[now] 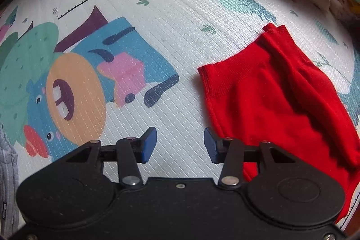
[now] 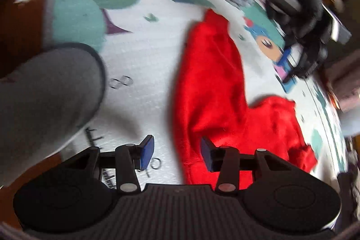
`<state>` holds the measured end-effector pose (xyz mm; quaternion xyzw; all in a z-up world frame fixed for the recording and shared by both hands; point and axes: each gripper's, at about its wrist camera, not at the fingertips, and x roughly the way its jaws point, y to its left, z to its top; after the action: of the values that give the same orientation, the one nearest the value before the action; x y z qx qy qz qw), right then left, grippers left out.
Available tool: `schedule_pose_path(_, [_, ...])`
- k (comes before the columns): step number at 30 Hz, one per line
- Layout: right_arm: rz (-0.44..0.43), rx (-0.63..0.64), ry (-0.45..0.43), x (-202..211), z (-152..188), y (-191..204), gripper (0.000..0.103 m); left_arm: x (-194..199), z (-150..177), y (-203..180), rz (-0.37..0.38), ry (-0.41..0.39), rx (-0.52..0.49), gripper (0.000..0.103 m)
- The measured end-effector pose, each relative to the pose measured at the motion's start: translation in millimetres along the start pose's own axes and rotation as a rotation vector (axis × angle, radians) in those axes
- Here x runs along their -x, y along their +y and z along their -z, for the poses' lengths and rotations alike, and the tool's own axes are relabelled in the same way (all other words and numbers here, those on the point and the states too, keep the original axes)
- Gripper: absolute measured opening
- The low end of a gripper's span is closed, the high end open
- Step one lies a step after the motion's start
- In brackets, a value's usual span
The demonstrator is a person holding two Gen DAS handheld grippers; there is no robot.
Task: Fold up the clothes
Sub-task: 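Grasp the folded sweater edge with the left gripper while the right gripper holds the hem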
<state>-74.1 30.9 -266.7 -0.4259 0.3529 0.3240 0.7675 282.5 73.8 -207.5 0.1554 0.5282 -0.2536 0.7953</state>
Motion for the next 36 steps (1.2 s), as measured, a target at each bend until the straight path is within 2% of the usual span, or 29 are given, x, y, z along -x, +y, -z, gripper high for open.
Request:
schedule_pose_path(13, [-0.03, 0.009, 0.014, -20, -2, -19, 0.036, -18, 3, -10, 0.055, 0.036, 0.035, 0.045])
schedule_pose_path(14, [-0.039, 0.013, 0.014, -20, -3, -19, 0.03, -20, 2, -11, 0.063, 0.038, 0.045, 0.045])
schedule_pose_path(15, [-0.047, 0.011, 0.009, -19, -3, -20, 0.013, -22, 1, -12, 0.075, 0.042, 0.058, 0.045])
schedule_pose_path(16, [-0.055, -0.014, 0.003, -18, -3, -23, 0.01, -24, 0, -13, 0.087, 0.046, 0.072, 0.045])
schedule_pose_path(20, [-0.087, -0.144, -0.016, -14, -2, -38, 0.01, -32, -7, -13, 0.171, 0.028, 0.215, 0.043])
schedule_pose_path(23, [-0.097, -0.249, -0.031, -11, 1, -47, 0.01, -40, -13, -13, 0.164, 0.028, 0.277, 0.038])
schedule_pose_path(27, [-0.103, -0.385, -0.058, -7, 7, -59, 0.01, -45, -22, -22, 0.134, 0.045, 0.263, 0.032])
schedule_pose_path(30, [-0.107, -0.478, -0.082, -4, 12, -68, 0.009, -44, -27, -25, 0.122, 0.046, 0.257, 0.007])
schedule_pose_path(32, [-0.112, -0.527, -0.098, 0, 15, -72, 0.005, -41, -30, -28, 0.125, 0.039, 0.239, 0.005])
schedule_pose_path(36, [-0.12, -0.628, -0.128, 8, 22, -82, 0.005, -30, -36, -41, 0.118, 0.023, 0.218, 0.005])
